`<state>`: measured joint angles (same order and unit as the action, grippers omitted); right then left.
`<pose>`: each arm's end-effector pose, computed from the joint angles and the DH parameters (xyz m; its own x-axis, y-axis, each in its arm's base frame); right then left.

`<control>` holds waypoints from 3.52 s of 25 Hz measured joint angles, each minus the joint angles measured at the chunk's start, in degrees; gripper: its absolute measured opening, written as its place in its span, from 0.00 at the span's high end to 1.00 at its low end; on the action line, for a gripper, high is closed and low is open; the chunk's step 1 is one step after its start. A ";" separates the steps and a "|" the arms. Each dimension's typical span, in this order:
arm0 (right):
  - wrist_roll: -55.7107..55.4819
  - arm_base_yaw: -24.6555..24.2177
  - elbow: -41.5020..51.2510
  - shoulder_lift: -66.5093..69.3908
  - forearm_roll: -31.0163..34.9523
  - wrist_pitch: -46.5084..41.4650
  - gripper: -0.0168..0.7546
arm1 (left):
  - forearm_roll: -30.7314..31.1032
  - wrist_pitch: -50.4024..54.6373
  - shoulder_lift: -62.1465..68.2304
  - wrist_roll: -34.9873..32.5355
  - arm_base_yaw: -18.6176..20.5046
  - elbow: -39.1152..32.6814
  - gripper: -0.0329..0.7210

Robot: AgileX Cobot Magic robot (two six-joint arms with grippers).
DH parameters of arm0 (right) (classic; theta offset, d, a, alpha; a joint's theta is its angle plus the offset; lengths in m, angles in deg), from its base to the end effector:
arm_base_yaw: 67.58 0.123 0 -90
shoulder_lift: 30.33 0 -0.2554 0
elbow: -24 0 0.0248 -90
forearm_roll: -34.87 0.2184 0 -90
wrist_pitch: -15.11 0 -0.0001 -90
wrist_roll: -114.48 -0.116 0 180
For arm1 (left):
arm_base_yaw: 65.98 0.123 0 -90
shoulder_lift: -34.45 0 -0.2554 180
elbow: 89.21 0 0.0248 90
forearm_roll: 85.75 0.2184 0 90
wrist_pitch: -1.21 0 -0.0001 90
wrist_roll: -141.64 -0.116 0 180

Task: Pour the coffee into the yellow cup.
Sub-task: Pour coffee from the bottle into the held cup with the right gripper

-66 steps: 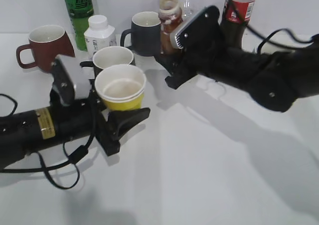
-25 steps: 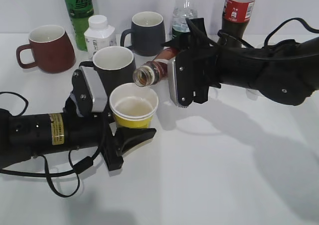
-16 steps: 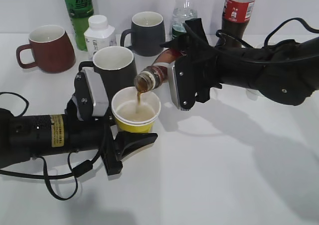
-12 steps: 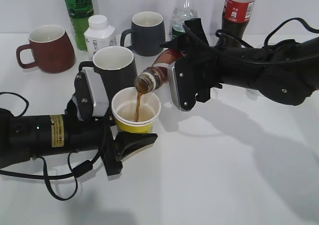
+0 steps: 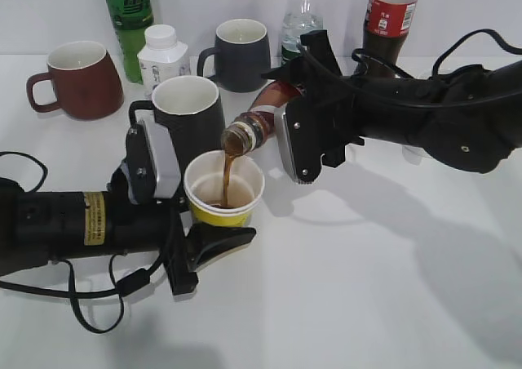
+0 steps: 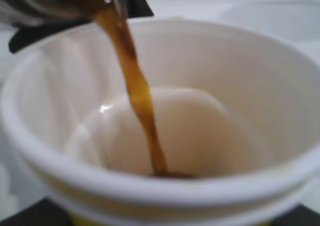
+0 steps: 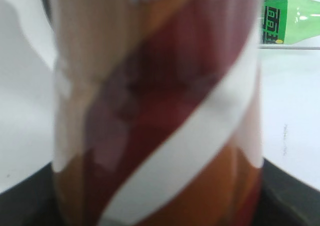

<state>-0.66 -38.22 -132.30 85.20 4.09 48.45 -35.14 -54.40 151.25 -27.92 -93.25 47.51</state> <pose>0.3119 0.2129 0.1665 0.7078 -0.7026 -0.0734 -0.2784 -0.1819 -0.9431 0.2259 -0.1997 0.1131 -0.0218 0.3649 -0.9308 0.9484 0.3023 0.0962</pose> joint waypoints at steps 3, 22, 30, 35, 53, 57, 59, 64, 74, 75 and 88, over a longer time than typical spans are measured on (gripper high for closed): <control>0.10 0.00 0.00 0.00 0.05 0.00 0.33 | 0.25 1.10 0.00 0.00 0.00 0.00 0.38; 3.86 0.00 0.00 0.00 0.40 0.00 0.33 | 1.92 0.71 0.00 0.00 0.00 0.00 0.38; 4.20 0.00 0.00 0.00 0.40 0.00 0.33 | 1.94 0.71 0.00 0.00 0.00 0.00 0.38; 4.66 0.00 0.00 0.00 0.88 0.00 0.33 | 1.94 0.71 0.00 0.00 0.00 0.00 0.38; 9.20 0.00 0.00 0.00 2.64 0.05 0.33 | 1.98 0.71 0.00 0.00 0.00 0.00 0.38; 9.77 0.00 0.00 0.00 2.69 0.05 0.33 | 1.98 0.77 0.00 0.00 0.00 0.00 0.38; 10.10 0.00 0.00 0.00 2.74 0.10 0.33 | 1.98 0.94 0.00 0.00 0.00 0.00 0.38; 10.53 0.00 0.00 0.00 2.74 0.21 0.33 | 1.98 1.06 0.00 0.00 0.00 0.00 0.38; 11.01 0.00 0.00 0.00 2.74 0.31 0.33 | 1.98 1.06 0.00 0.00 0.00 0.00 0.38; 11.16 0.00 0.00 0.00 2.79 0.31 0.33 | 1.98 1.13 0.00 0.00 0.00 0.00 0.38; 11.69 0.00 0.00 0.00 4.51 0.39 0.33 | 2.05 1.08 0.00 0.04 0.00 0.00 0.38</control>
<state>11.03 -38.22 -132.30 85.20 8.60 48.84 -33.09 -53.32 151.25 -27.88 -93.25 47.51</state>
